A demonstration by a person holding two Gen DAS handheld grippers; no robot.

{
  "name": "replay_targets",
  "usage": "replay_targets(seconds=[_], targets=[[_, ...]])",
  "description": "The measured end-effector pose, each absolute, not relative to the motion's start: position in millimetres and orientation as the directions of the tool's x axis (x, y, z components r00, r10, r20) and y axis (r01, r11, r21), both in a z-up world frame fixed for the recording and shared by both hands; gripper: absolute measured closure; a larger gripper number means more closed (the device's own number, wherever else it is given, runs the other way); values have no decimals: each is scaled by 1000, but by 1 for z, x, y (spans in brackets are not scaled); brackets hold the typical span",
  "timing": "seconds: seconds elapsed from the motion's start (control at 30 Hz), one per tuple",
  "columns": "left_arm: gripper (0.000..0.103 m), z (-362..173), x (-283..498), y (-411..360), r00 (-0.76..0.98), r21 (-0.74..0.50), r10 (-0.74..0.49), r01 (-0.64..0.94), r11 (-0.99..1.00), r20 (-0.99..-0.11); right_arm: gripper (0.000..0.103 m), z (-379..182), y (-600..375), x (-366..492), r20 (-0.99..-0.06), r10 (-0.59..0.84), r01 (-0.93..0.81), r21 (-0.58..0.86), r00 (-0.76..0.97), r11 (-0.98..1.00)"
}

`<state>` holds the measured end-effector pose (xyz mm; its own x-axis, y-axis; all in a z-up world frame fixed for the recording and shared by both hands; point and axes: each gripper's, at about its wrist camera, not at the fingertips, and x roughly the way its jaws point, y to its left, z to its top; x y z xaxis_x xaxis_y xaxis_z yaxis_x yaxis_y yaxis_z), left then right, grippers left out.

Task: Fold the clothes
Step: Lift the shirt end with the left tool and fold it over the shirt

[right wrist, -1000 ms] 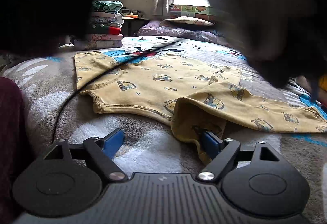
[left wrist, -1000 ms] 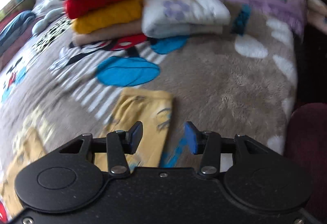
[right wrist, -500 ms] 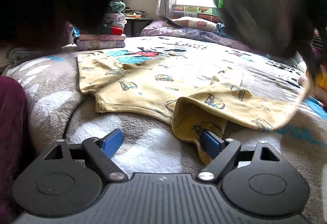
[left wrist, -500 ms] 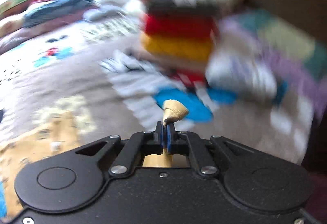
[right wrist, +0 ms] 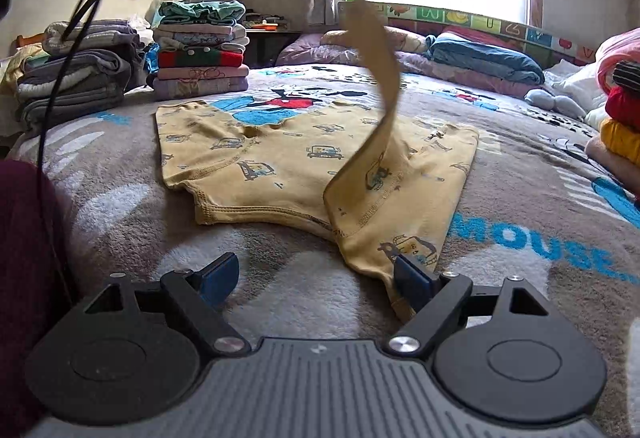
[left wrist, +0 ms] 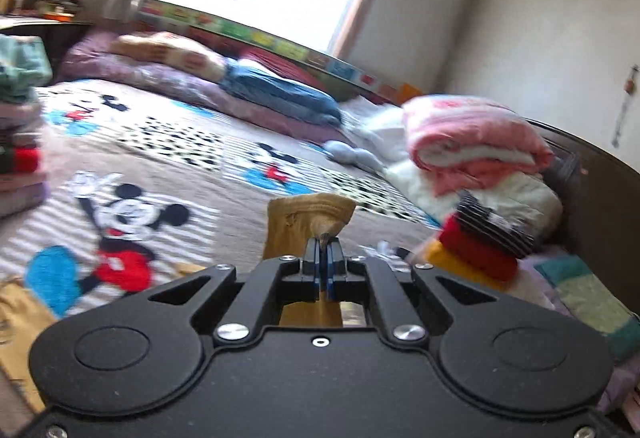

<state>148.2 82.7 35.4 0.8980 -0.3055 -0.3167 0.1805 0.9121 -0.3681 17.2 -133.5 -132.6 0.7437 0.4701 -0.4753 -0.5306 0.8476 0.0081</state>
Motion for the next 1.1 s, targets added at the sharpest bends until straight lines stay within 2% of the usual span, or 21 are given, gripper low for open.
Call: replay_targets(seconds=[0.23, 0.3, 0.4, 0.43, 0.47, 0.53, 0.63, 0.73, 0.8, 0.93, 1.0, 1.1], targets=[[101, 4, 155, 127, 895, -375, -271, 130, 918, -354, 19, -128, -132, 17, -496, 467, -544, -13, 732, 839], [101, -8, 160, 133, 893, -372, -258, 113, 921, -368, 19, -121, -133, 11, -463, 473, -550, -37, 749, 834], [101, -32, 168, 145, 878, -380, -248, 83, 921, -410, 17, -123, -131, 15, -462, 475, -553, -40, 749, 832], [101, -39, 170, 149, 870, -378, -242, 70, 923, -429, 17, -125, -130, 17, -468, 476, -555, -39, 745, 831], [101, -47, 173, 152, 862, -375, -235, 57, 925, -449, 18, -132, -129, 23, -525, 478, -568, -13, 705, 823], [101, -57, 178, 160, 853, -380, -228, 38, 924, -469, 18, -132, -129, 23, -535, 478, -574, -17, 697, 818], [101, -64, 182, 173, 856, -422, -240, 28, 906, -458, 21, -128, -133, 25, -557, 479, -582, -9, 679, 813], [101, -58, 180, 179, 870, -514, -300, 65, 856, -390, 22, -125, -133, 26, -573, 474, -587, -16, 669, 810], [101, -48, 183, 171, 867, -543, -339, 98, 834, -365, 30, -119, -132, 25, -569, 469, -588, -31, 675, 808], [101, -28, 200, 131, 837, -544, -420, 183, 819, -351, 29, -112, -134, 23, -487, 482, -578, -59, 728, 814], [102, -21, 210, 109, 824, -541, -447, 214, 814, -347, 29, -115, -135, 29, -459, 515, -586, -14, 724, 810], [101, -13, 229, 80, 812, -535, -469, 239, 810, -348, 31, -120, -141, 35, -471, 531, -576, 57, 704, 815]])
